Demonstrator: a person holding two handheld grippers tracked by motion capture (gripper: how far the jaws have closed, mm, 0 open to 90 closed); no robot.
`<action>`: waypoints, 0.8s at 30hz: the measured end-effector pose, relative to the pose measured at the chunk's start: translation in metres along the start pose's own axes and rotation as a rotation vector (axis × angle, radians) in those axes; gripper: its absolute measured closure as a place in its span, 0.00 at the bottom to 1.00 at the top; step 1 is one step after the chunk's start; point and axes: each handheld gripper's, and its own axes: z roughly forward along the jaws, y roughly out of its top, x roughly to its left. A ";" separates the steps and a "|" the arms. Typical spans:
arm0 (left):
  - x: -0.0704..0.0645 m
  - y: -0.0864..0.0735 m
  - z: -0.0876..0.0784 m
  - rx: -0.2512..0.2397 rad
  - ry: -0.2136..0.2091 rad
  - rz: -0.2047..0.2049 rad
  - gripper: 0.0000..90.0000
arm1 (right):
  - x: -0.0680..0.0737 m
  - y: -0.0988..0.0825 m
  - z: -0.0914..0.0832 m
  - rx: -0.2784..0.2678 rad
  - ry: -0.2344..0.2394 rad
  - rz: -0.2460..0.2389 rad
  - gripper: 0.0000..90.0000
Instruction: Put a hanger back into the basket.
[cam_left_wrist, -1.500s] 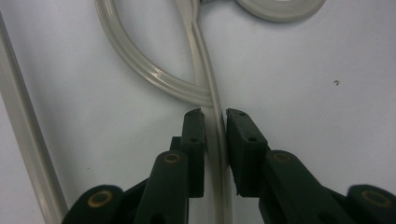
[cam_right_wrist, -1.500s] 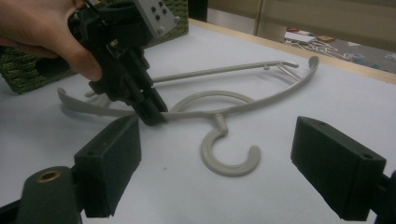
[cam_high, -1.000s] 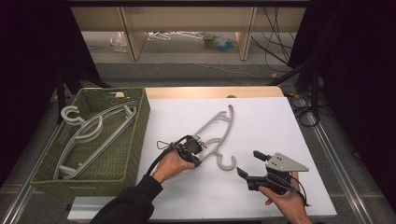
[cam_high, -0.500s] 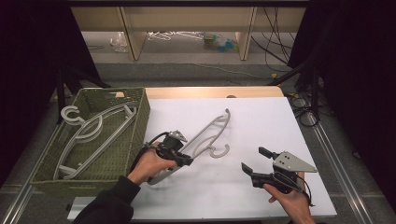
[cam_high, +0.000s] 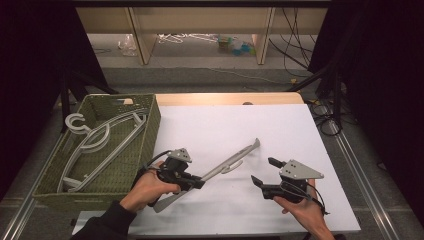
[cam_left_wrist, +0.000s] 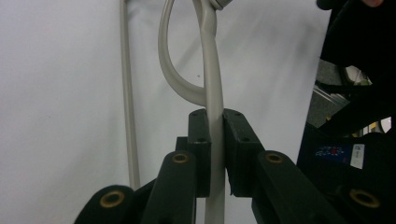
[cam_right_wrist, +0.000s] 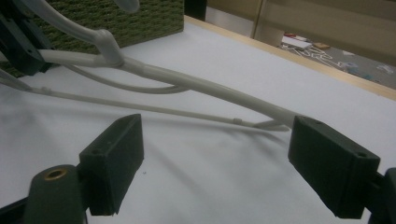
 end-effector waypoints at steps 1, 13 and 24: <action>0.000 -0.003 -0.002 -0.008 -0.013 -0.007 0.91 | 0.001 0.002 0.004 -0.002 0.005 -0.014 0.22; -0.001 -0.022 -0.002 -0.005 -0.008 -0.008 0.91 | 0.007 0.012 0.044 0.063 0.057 -0.142 0.25; -0.005 -0.023 -0.007 -0.013 -0.046 0.027 0.91 | 0.019 0.026 0.066 0.088 0.244 -0.316 0.32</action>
